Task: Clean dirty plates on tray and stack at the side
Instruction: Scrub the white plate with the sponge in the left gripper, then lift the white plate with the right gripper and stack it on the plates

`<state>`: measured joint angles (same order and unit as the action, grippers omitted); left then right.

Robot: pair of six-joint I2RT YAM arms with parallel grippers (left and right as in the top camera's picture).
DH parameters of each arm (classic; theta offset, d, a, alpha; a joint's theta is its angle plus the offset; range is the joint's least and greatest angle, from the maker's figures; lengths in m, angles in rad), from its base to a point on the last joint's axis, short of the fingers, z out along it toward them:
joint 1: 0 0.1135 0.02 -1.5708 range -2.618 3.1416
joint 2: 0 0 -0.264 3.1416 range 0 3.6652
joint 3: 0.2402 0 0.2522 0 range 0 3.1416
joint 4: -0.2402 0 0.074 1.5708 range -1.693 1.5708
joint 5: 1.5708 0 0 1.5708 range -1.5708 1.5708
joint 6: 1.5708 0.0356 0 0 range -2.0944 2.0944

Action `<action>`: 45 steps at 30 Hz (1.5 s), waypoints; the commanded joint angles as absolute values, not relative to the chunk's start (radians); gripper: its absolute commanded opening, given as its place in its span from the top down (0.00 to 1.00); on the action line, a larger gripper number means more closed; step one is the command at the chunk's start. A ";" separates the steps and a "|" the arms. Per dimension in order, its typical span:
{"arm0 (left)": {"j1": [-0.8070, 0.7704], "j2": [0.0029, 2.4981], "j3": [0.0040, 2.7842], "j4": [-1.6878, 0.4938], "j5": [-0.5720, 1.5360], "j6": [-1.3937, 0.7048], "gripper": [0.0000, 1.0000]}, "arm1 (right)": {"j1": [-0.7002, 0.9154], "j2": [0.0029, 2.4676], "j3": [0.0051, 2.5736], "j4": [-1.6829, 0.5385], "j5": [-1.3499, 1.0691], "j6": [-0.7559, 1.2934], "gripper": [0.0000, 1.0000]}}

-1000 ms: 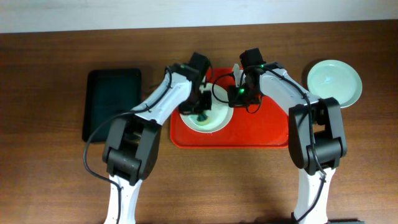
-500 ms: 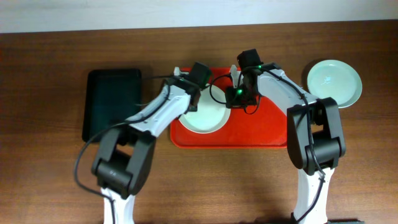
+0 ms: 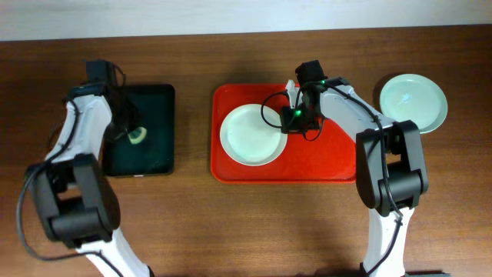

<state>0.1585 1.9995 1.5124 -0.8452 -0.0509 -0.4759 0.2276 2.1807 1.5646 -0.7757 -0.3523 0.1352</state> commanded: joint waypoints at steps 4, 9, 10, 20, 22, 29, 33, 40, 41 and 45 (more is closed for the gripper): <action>0.154 2.141 1.503 -0.770 0.093 -0.456 0.91 | 0.216 2.207 1.544 -0.758 -0.277 0.107 0.96; 0.154 2.072 1.663 -0.879 0.128 -0.345 0.85 | 0.225 2.159 1.654 -0.865 -0.173 0.083 0.96; 0.154 2.045 1.689 -0.896 0.128 -0.345 0.81 | 0.237 2.140 1.687 -0.899 -0.119 0.083 0.96; 0.154 2.003 1.695 -0.903 0.128 -0.345 0.01 | 0.627 2.030 1.916 -1.172 0.957 0.083 0.96; 0.154 2.003 1.695 -0.903 0.127 -0.345 0.01 | 0.759 2.031 1.916 -1.216 1.185 0.083 0.96; 0.154 2.003 1.695 -0.903 0.127 -0.345 0.01 | 0.921 2.031 1.915 -1.171 1.573 0.011 0.96; 0.154 2.003 1.695 -0.902 0.127 -0.345 0.01 | 0.813 2.032 1.915 -1.171 1.265 0.041 0.96; 0.154 2.003 1.695 -0.903 0.127 -0.345 0.01 | -0.056 2.050 1.915 -1.042 -0.438 0.033 0.96; 0.154 2.003 1.695 -0.903 0.127 -0.346 0.01 | -0.154 2.058 1.912 -1.061 -0.433 0.033 0.96; 0.154 2.003 1.695 -0.903 0.128 -0.345 0.01 | -0.551 2.068 1.789 -0.972 -0.434 0.124 0.96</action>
